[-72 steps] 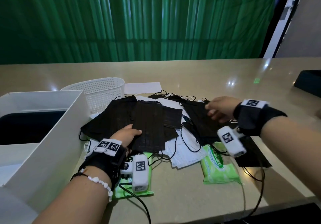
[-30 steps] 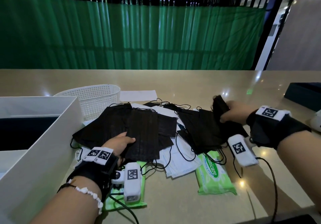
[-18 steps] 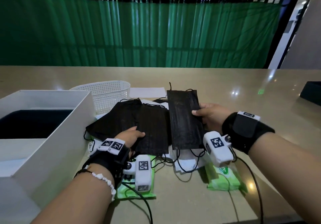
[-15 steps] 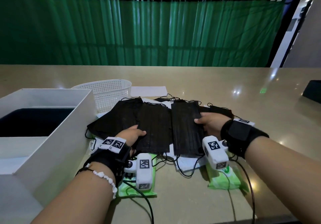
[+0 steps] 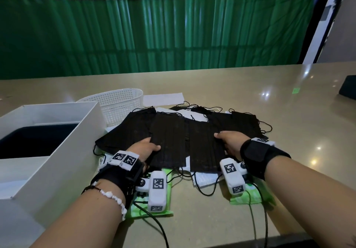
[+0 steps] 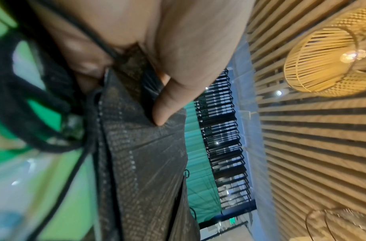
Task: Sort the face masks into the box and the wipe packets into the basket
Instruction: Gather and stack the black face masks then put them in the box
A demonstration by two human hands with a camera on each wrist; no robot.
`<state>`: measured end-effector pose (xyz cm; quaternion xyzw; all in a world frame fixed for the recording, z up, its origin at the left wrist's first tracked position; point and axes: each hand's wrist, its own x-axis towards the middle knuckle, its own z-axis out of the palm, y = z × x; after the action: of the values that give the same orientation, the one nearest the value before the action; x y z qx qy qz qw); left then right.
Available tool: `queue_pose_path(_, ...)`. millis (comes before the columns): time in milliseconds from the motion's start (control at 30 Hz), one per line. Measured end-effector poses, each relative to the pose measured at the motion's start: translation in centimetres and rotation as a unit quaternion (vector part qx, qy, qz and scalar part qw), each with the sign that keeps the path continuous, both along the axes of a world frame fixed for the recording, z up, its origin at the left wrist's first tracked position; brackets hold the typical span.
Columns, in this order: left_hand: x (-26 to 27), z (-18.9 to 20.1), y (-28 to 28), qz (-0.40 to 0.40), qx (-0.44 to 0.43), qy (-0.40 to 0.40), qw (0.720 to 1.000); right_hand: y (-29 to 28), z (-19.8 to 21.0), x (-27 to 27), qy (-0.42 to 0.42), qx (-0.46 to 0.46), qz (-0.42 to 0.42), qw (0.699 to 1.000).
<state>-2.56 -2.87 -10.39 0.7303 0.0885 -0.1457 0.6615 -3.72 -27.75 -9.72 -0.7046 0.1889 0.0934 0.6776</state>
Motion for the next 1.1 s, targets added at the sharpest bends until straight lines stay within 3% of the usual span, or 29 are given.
queue_pose_path(100,-0.1,0.7,-0.2,0.001,0.014,-0.012,1.000,0.1,0.1,-0.2,0.000,0.025,-0.015,1.000)
queue_pose_path(367,-0.4,6.4,-4.3,-0.040,-0.081,-0.091,0.992,0.3,0.4,-0.3,-0.015,0.015,-0.021,1.000)
queue_pose_path(533,-0.3,5.6,-8.2,-0.043,-0.128,-0.064,0.989,-0.1,0.2,0.1,-0.025,0.053,-0.013,0.998)
queue_pose_path(667,-0.2,1.6,-9.3,-0.040,-0.044,0.005,0.998,-0.1,0.0,0.2,-0.017,0.038,-0.006,0.999)
queue_pose_path(833,0.7,-0.5,-8.9,-0.099,0.059,0.014,0.993,-0.4,0.0,-0.1,0.003,0.028,0.050,0.998)
queue_pose_path(1100,-0.6,-0.3,-9.1,-0.135,0.066,0.014,0.989,-0.5,0.5,-0.5,-0.020,-0.038,0.062,0.997)
